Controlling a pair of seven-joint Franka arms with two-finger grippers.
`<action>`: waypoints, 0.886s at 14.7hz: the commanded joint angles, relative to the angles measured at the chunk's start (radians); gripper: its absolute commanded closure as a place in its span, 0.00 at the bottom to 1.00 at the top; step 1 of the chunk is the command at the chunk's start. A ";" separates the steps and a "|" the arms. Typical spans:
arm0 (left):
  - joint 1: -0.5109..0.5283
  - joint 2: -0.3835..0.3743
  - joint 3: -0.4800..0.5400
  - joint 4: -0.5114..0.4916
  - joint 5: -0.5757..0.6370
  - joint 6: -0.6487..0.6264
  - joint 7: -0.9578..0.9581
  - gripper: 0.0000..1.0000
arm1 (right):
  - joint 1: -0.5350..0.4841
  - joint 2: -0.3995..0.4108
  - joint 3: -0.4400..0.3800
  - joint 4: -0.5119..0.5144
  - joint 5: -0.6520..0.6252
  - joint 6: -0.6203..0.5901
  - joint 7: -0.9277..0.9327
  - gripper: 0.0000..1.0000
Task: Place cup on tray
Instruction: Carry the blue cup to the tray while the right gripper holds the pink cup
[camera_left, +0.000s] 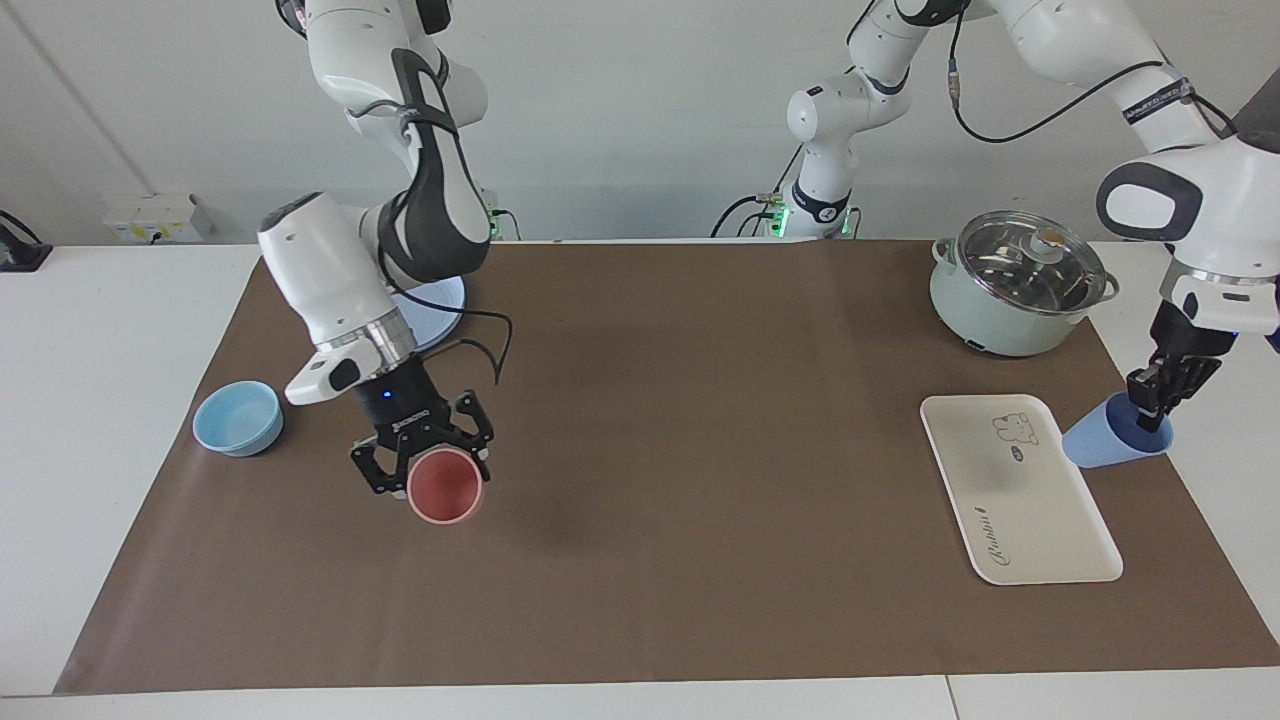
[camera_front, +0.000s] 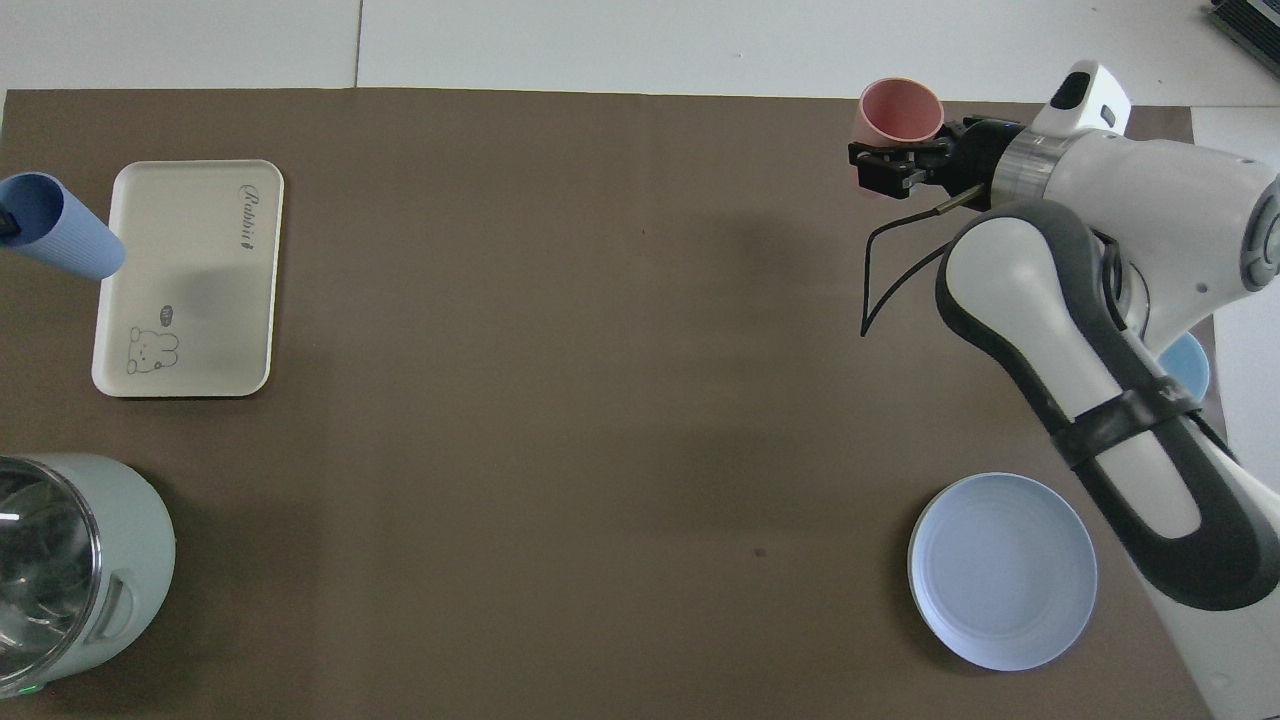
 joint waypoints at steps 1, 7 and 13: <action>0.003 -0.049 -0.011 -0.126 0.004 0.096 0.016 1.00 | -0.092 0.009 0.014 -0.012 0.245 -0.071 -0.286 1.00; 0.001 0.019 -0.013 -0.128 0.003 0.184 0.015 0.55 | -0.195 0.072 0.014 -0.057 0.577 -0.195 -0.750 1.00; -0.013 0.085 -0.011 0.197 0.003 -0.191 0.011 0.00 | -0.247 0.134 0.014 -0.070 0.726 -0.238 -1.055 1.00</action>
